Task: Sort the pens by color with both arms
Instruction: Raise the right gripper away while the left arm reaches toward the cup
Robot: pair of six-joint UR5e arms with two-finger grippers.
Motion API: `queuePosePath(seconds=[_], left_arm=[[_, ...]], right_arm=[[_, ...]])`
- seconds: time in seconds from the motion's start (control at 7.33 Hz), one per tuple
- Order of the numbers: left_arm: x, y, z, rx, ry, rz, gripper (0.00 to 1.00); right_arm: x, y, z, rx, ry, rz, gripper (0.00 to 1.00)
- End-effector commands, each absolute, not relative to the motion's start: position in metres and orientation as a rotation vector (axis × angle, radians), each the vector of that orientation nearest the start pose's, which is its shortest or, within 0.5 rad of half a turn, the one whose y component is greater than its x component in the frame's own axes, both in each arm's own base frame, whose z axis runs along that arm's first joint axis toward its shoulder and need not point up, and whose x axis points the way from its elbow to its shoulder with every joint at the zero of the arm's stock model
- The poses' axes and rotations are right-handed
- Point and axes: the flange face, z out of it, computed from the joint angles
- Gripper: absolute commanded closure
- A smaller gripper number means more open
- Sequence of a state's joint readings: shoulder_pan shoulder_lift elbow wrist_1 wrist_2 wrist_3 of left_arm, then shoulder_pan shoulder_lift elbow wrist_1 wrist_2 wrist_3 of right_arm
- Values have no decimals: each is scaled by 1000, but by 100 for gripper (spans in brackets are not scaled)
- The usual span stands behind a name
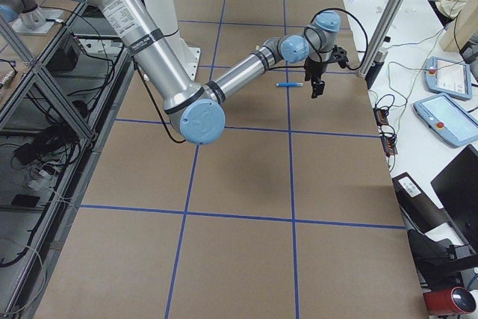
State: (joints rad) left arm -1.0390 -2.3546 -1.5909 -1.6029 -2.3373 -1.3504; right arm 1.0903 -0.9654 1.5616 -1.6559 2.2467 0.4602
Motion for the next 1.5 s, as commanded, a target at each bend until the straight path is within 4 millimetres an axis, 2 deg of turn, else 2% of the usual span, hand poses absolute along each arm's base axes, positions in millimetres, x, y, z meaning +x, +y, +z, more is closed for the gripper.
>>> queuePosePath(seconds=[0.0,0.27,0.55,0.68,0.82,1.09,1.23,1.36], left_arm=[[334,-624,111,-166,1013,-414,1],[384,-631,76,-231,956,-399,1],[436,-630,54,-287,907,-418,1],[454,-622,57,-301,890,-413,1],[483,-601,63,-329,872,-380,1],[504,-594,71,-358,845,-382,1],[512,-592,64,-374,838,-408,1],[523,-593,46,-391,828,-429,1]], right_arm=[[-257,-645,313,139,-810,-192,2],[-256,-645,312,139,-815,-192,2],[-257,-643,311,130,-835,-197,2],[-255,-641,312,133,-830,-191,2],[-257,-638,309,140,-828,-190,2],[-264,-634,307,134,-832,-201,2],[-264,-634,306,131,-835,-199,2],[-264,-633,305,132,-836,-196,2]])
